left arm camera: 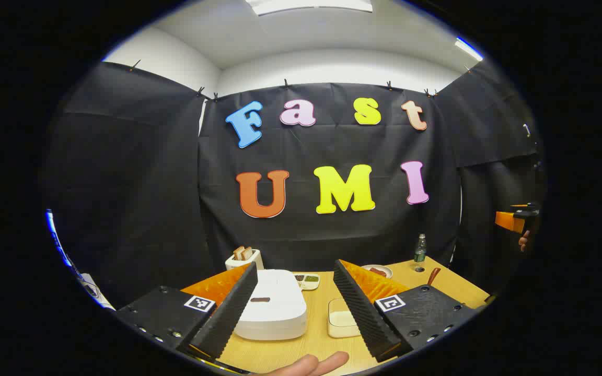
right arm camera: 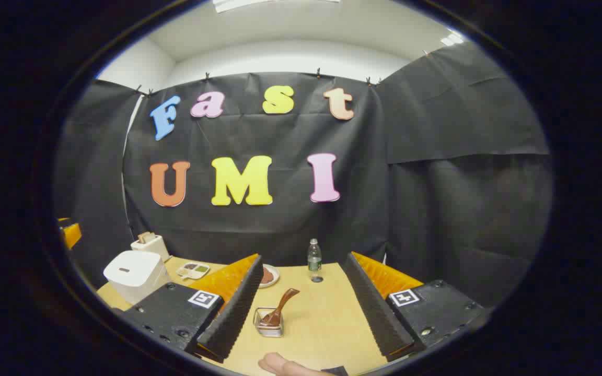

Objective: Close the left gripper, press the button to open the rice cooker; take a wooden spoon from the chopstick holder with the right hand, scoop a spoonful of rice and pour it into the rice cooker, then put the wooden spoon back into the chopstick holder.

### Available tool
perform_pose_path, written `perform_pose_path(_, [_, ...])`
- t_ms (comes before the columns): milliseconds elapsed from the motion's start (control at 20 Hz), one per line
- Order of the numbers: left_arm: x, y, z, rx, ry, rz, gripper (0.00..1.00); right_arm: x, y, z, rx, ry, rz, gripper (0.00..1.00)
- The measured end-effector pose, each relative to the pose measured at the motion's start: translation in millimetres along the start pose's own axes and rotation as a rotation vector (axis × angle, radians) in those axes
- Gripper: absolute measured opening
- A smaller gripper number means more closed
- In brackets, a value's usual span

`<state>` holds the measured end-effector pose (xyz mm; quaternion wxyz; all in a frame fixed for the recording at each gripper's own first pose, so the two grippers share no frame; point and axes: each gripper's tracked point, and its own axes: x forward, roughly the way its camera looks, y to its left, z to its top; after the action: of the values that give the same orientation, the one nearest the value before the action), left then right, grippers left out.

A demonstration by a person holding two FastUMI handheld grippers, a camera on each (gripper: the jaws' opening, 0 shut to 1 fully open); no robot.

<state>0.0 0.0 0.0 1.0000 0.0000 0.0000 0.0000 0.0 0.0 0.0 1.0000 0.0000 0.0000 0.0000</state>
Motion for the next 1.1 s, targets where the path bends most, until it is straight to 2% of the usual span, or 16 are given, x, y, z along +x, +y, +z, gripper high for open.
perform_pose_path(350, [7.3, 0.4, -7.9, 0.019, 0.005, -0.006, 0.96, -2.8, -3.7, 2.9, 0.009, -0.03, 0.016, 1.0])
perform_pose_path(650, [14.3, 5.4, -13.3, -0.009, 0.014, -0.006, 0.97, 6.8, -10.8, -6.8, 0.043, -0.03, 0.036, 0.99])
perform_pose_path(950, [33.9, 28.3, -21.7, -0.053, 0.023, 0.055, 0.91, 24.7, -12.0, -15.3, 0.043, -0.07, 0.085, 1.0])
perform_pose_path(1000, [36.0, 29.7, -22.7, -0.047, 0.01, 0.06, 0.72, 29.7, -13.5, -19.3, 0.034, -0.067, 0.086, 0.99])
perform_pose_path(1050, [39.3, 31.7, -25.3, -0.037, 0.008, 0.065, 0.75, 35.1, -17.2, -21.6, 0.03, -0.061, 0.081, 0.99])
perform_pose_path(1100, [43.9, 36.2, -28.4, -0.025, 0.003, 0.076, 0.67, 40.3, -21.0, -24.5, 0.027, -0.053, 0.076, 0.99])
